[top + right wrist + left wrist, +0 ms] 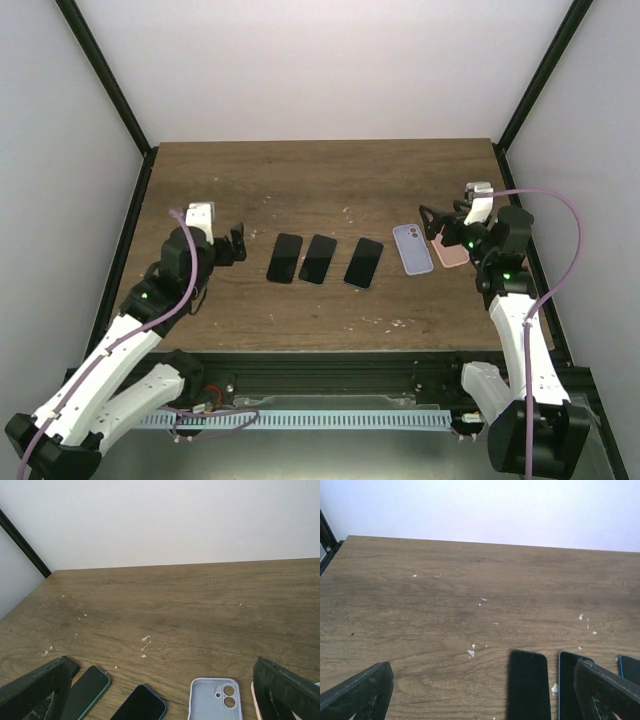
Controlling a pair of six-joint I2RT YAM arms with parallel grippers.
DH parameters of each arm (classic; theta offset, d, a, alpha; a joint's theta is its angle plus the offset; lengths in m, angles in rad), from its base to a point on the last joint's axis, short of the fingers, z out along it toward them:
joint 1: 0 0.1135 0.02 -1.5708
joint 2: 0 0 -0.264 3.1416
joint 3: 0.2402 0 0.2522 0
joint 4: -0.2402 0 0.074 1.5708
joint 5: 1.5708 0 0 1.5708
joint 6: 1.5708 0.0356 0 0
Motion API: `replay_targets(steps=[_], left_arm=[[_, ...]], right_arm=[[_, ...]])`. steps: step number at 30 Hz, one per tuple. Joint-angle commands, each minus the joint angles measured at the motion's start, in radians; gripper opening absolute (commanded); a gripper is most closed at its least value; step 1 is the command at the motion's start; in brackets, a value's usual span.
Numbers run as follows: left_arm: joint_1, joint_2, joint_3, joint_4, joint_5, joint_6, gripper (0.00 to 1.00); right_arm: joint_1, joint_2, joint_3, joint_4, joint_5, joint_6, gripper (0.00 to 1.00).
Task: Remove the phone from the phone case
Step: Reset both arms
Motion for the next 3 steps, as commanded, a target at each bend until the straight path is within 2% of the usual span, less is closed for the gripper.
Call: replay_targets(steps=[1,3], left_arm=[[0.002,-0.014,0.037,0.026,-0.054,-0.089,1.0],[0.0,-0.027,0.034,0.032,-0.051,-0.09,0.99]], right_arm=[[-0.005,-0.009,0.026,0.015,-0.009,0.009,1.0],[-0.005,-0.011,0.027,0.015,-0.01,0.009,1.0]])
